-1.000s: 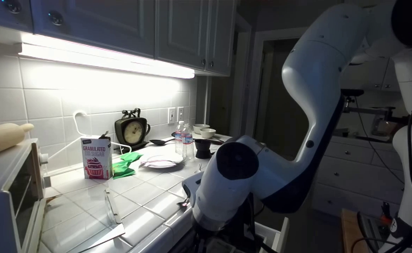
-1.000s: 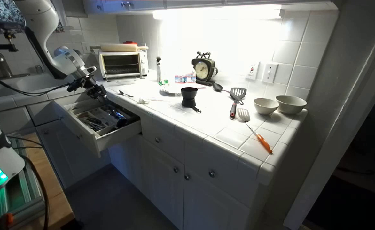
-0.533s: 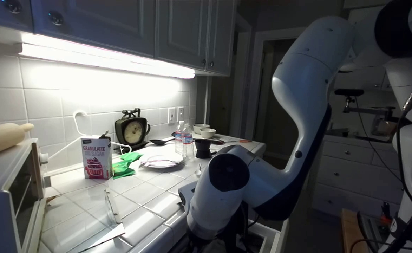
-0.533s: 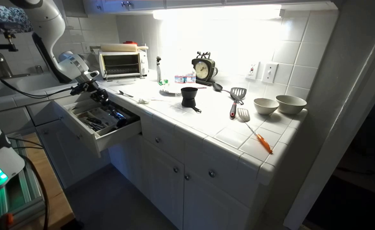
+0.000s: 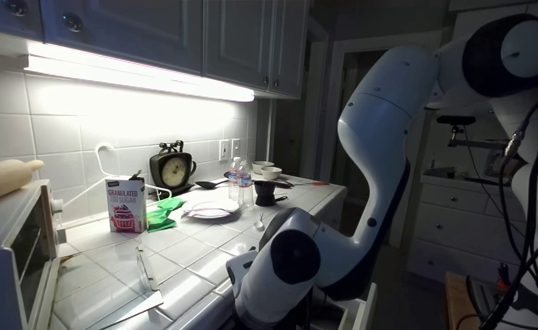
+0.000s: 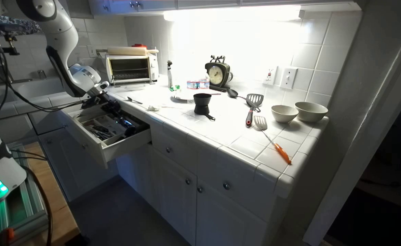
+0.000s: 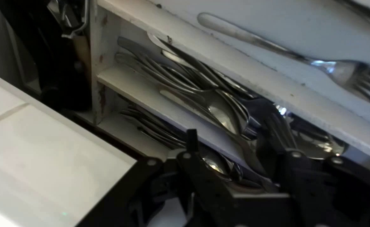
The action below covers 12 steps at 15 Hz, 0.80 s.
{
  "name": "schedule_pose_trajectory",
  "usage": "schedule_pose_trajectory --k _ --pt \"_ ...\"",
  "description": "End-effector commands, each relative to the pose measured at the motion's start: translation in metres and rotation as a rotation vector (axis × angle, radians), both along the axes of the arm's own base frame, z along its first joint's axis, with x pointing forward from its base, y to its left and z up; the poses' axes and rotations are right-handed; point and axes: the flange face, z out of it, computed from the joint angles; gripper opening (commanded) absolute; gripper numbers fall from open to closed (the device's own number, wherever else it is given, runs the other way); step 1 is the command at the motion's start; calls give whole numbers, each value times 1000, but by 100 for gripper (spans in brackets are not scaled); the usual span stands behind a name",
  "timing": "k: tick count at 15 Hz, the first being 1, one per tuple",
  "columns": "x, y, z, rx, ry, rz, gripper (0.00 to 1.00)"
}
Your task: Remove two spoons from the drawer
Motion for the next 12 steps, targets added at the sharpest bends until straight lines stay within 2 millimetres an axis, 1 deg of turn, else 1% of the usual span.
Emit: schedule_pose_trajectory --k 1,2,3,5,6,7,9,10,11,12 --pt "5 10 -21 15 -48 9 52" --pt "5 11 -25 16 -54 8 51" --pt "5 12 -28 18 -60 6 54" --pt "7 13 -33 23 -72 2 54" --pt "7 13 -36 26 -77 -1 54" --pt "7 14 -38 27 -81 -7 51" --pt "9 15 -41 28 -99 -30 26" --pt "10 15 -42 27 -102 -41 25" --pt "10 15 -44 25 -106 -52 19" --pt "10 15 -45 23 -108 -59 10"
